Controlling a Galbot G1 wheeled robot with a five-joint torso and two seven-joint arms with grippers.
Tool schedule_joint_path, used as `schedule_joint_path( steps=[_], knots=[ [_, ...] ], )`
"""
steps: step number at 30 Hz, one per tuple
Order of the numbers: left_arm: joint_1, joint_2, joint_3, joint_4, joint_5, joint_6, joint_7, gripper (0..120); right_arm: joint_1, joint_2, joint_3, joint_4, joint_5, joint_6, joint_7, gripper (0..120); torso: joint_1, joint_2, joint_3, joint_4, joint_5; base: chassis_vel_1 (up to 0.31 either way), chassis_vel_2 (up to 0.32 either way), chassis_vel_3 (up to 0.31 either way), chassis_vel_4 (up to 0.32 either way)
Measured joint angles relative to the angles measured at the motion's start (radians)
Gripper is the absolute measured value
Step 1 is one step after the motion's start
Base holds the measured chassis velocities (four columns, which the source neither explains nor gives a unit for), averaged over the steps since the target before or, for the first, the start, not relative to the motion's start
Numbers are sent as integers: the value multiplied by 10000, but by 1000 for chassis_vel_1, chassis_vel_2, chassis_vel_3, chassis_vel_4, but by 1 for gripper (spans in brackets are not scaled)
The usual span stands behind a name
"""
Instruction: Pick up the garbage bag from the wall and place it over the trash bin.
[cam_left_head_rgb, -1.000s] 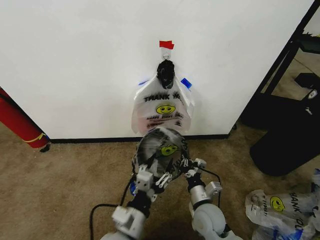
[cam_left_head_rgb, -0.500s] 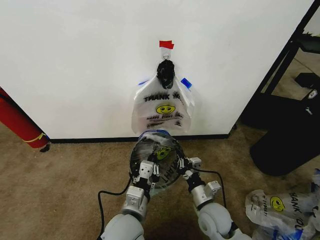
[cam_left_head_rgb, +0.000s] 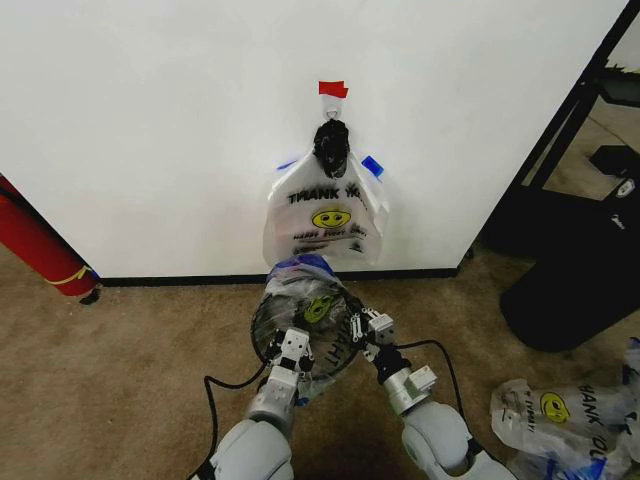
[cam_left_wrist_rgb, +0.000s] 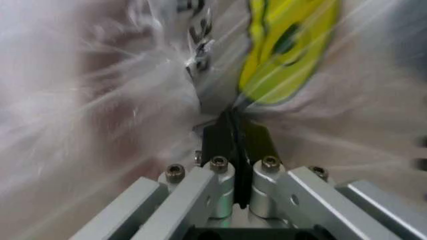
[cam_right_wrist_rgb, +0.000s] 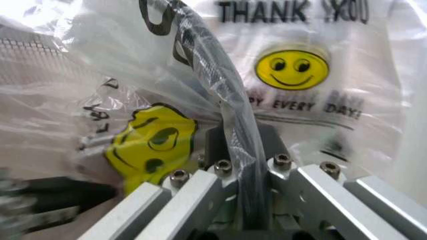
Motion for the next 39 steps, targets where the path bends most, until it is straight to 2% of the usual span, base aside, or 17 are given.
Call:
schedule_joint_path(
  steps=[10, 22, 29, 34, 39],
  knots=[
    [-545, -405, -168, 907, 347, -51, -57, 0, -286, -76, -2, 128, 174, 307, -627, 0, 0, -1, 0, 0, 0, 0, 0, 0, 0],
    [-1340, -752, -315, 2073, 662, -281, -56, 0, -483, -228, -342, 342, 1382, 308, -828, 0, 0, 0, 0, 0, 0, 0, 0, 0, 0],
    [-1641, -778, -111, 2496, 619, -189, 135, 0, -458, -186, -344, 274, 1945, 690, -1571, 0, 0, 0, 0, 0, 0, 0, 0, 0, 0],
    [-1614, -688, -22, 2421, 587, -194, 243, 0, -297, -48, -286, 107, 2525, 770, -1448, 0, 0, 0, 0, 0, 0, 0, 0, 0, 0],
    [-1250, -436, 53, 1685, 595, -282, 464, 0, -15, 112, -194, -150, 3559, 565, -774, 0, 0, -1, 0, 2, 1, 0, 0, 0, 0]
  ],
)
